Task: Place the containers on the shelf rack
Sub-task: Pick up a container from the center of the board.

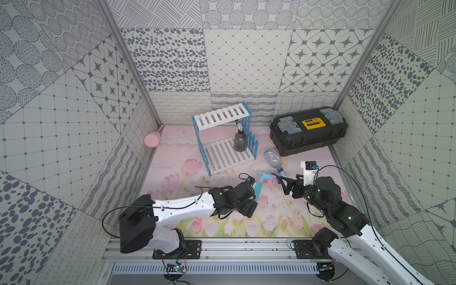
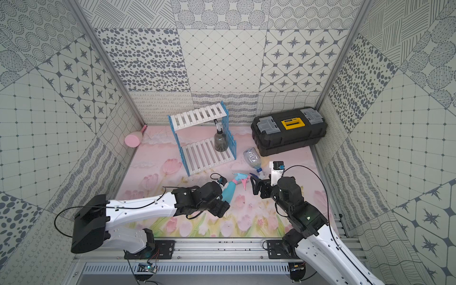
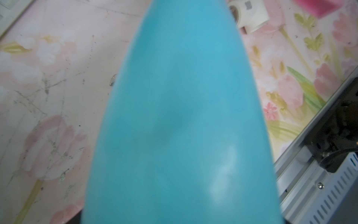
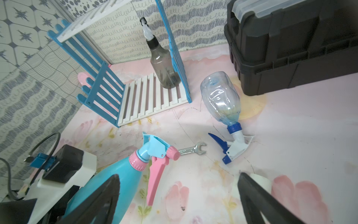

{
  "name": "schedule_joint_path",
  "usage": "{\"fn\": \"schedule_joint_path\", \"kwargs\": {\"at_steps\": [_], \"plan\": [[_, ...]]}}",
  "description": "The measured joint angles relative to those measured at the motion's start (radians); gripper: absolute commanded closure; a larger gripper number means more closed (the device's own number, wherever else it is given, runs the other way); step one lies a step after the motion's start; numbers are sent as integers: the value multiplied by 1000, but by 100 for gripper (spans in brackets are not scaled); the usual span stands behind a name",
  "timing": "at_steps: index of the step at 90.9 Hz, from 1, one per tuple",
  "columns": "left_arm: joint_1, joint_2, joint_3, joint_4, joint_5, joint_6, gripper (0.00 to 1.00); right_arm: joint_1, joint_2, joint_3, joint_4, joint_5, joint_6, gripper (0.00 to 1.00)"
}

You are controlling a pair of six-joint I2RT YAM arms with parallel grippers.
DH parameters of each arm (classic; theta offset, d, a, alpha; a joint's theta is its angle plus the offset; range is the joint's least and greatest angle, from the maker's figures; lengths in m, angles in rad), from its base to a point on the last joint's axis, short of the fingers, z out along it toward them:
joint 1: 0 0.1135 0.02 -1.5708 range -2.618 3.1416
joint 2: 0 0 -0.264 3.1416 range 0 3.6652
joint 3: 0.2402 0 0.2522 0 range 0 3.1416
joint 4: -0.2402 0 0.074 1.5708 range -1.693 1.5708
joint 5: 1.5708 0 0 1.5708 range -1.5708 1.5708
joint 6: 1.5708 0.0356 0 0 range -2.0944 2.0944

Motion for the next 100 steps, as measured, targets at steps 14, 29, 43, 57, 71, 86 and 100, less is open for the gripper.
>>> {"fn": "schedule_joint_path", "kwargs": {"at_steps": [14,29,43,57,71,86,100], "plan": [[85,-169,-81,103,79,16,33,-83,37,48,40,-189,17,3],[254,-275,-112,204,278,-1,33,-287,120,53,198,-519,127,3],[412,-296,-132,341,550,-66,34,-416,256,-11,623,-801,366,3],[512,-264,-146,510,830,-181,35,-423,388,-12,937,-973,475,3],[541,-241,-144,628,1057,-275,36,-407,404,53,999,-1050,380,4],[545,-235,-116,671,1251,-324,37,-331,397,199,863,-1063,92,15],[545,-238,-84,671,1385,-343,37,-275,423,295,788,-1089,-86,27]]}}
